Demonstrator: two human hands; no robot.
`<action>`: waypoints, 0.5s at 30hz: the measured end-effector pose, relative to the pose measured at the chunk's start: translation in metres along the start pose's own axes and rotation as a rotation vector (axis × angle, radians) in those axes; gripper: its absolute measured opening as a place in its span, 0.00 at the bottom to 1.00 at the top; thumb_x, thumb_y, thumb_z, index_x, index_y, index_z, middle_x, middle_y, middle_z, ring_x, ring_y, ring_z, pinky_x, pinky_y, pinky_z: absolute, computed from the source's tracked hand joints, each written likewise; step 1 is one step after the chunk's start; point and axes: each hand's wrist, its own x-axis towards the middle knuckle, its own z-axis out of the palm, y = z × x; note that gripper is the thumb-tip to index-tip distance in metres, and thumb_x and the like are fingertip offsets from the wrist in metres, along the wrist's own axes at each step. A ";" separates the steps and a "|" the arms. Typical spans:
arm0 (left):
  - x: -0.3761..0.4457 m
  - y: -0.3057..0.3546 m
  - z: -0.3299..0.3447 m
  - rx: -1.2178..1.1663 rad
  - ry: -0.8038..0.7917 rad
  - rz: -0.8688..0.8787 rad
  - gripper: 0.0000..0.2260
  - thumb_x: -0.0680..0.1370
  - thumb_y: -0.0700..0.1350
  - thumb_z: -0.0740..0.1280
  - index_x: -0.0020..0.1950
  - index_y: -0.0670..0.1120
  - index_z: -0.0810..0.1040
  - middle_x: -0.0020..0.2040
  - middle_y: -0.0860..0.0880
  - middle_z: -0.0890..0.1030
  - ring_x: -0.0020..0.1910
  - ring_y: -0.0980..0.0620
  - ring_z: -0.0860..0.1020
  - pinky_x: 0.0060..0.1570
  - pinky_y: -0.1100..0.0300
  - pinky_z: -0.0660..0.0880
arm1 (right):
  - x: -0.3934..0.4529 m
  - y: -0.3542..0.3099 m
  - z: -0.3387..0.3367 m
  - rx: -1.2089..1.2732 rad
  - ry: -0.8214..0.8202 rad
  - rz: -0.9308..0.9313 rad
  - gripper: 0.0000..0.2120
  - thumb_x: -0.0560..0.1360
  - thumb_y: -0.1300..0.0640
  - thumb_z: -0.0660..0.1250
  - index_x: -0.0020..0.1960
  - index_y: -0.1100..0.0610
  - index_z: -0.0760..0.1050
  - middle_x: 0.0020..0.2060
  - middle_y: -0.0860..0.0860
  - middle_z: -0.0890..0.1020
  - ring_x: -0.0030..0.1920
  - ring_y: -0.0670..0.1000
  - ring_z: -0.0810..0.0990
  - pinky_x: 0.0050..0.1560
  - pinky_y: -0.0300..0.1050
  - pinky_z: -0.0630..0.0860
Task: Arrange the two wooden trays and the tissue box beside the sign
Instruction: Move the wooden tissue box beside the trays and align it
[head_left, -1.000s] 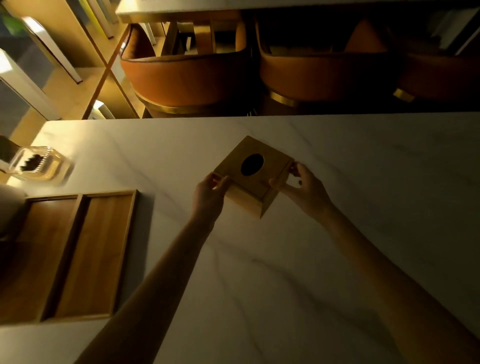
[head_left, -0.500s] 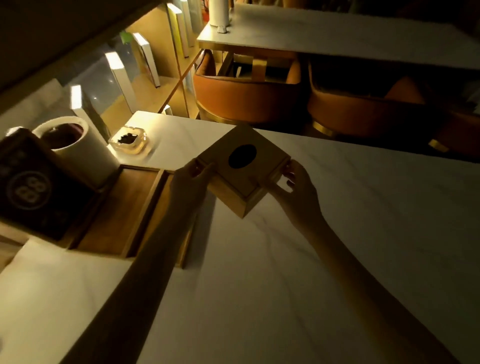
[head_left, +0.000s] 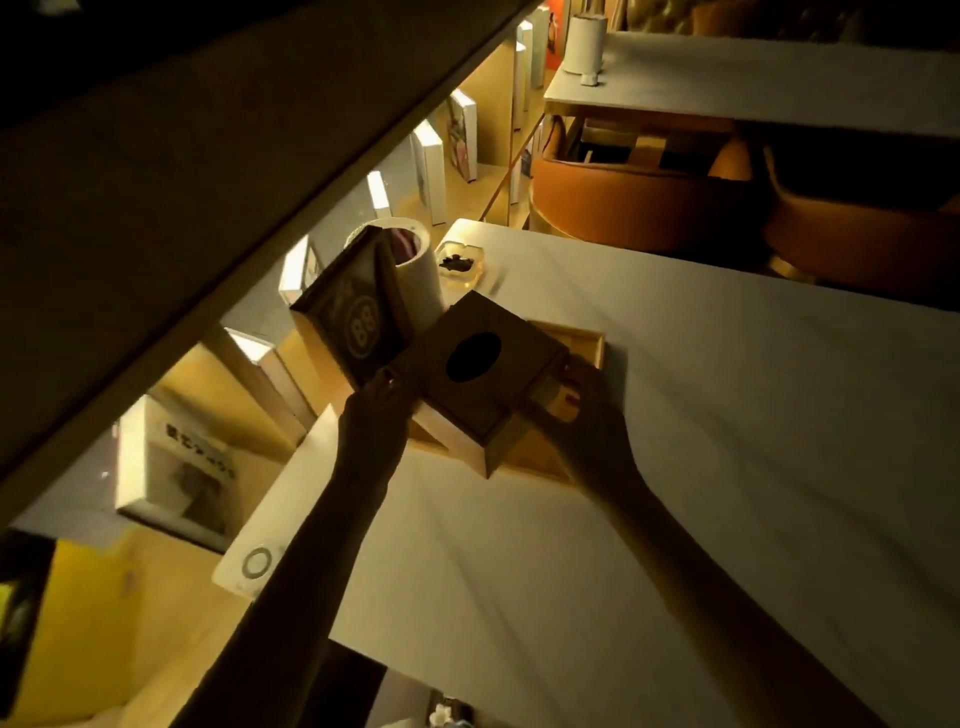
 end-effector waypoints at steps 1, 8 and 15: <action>-0.003 -0.009 -0.013 0.025 0.012 -0.004 0.09 0.77 0.42 0.61 0.53 0.40 0.76 0.43 0.52 0.78 0.39 0.54 0.77 0.40 0.64 0.74 | -0.006 0.001 0.016 -0.027 -0.019 0.011 0.32 0.66 0.49 0.72 0.66 0.56 0.63 0.57 0.49 0.71 0.59 0.50 0.71 0.55 0.44 0.73; -0.022 -0.063 -0.075 -0.067 0.053 -0.162 0.14 0.77 0.43 0.61 0.61 0.40 0.72 0.57 0.39 0.78 0.59 0.39 0.75 0.61 0.44 0.72 | -0.051 0.007 0.098 -0.146 -0.027 0.032 0.40 0.62 0.38 0.69 0.67 0.55 0.63 0.64 0.54 0.73 0.59 0.50 0.73 0.53 0.39 0.73; -0.032 -0.109 -0.096 -0.130 0.045 -0.273 0.16 0.77 0.46 0.59 0.65 0.45 0.70 0.60 0.45 0.77 0.60 0.45 0.73 0.66 0.42 0.68 | -0.073 0.033 0.145 -0.121 -0.127 0.140 0.43 0.61 0.39 0.67 0.71 0.53 0.56 0.70 0.53 0.66 0.64 0.50 0.68 0.56 0.39 0.72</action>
